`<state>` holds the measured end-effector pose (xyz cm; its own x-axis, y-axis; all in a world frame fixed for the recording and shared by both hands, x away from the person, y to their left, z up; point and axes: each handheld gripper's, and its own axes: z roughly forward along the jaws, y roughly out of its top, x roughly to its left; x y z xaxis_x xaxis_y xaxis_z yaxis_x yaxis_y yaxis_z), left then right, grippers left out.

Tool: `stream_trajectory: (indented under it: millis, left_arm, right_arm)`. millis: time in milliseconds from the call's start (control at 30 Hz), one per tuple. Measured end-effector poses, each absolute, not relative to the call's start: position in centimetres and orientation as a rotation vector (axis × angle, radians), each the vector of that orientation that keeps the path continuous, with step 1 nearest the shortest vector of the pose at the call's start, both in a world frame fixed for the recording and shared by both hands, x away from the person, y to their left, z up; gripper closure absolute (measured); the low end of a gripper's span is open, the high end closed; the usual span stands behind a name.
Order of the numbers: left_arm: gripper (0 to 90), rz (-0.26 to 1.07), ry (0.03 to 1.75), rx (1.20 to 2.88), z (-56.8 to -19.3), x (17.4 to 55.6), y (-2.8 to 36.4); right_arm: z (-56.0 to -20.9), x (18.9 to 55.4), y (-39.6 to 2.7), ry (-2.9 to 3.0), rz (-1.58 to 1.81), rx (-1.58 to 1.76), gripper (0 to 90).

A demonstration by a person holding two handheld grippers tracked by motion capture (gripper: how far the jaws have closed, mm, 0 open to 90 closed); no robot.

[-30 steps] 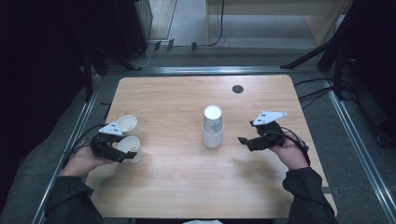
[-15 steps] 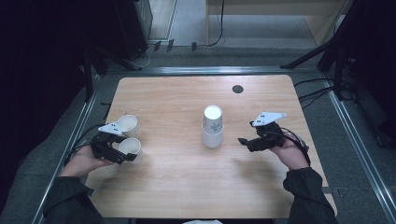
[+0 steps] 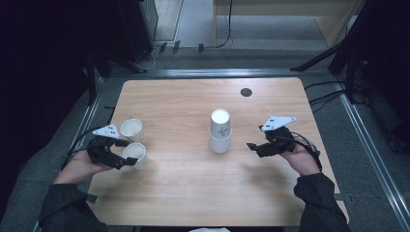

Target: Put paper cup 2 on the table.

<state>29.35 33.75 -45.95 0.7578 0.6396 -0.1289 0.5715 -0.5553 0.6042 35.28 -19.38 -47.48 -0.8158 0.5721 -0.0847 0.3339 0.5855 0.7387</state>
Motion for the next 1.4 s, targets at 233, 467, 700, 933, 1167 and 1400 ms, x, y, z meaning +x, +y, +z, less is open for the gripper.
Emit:
stream_trajectory:
  millis: [233,467,700,933,1167,1400]
  left_arm:
    - [14.9,0.115,0.891,2.228,-44.2,29.4,34.3]
    - [15.1,0.133,0.903,2.210,-43.0,30.1,32.8]
    - [15.4,0.146,0.881,2.196,-41.9,30.6,29.9]
    - [15.4,0.144,0.859,2.201,-41.5,30.4,26.8]
    - [15.9,0.135,0.843,2.239,-41.8,30.2,23.7]
    - [16.0,0.139,0.846,2.259,-42.7,30.4,20.6]
  right_arm:
    - [-47.6,35.3,-19.5,2.506,1.071,0.744,21.0]
    - [-47.7,35.0,-19.8,2.508,1.048,0.742,21.0]
    - [-47.5,34.7,-19.4,2.499,1.059,0.729,21.0]
    - [-47.5,34.9,-18.9,2.501,1.056,0.717,21.0]
    - [-47.4,35.0,-18.7,2.502,1.064,0.703,21.0]
    - [-47.4,34.9,-18.6,2.510,1.080,0.698,21.0]
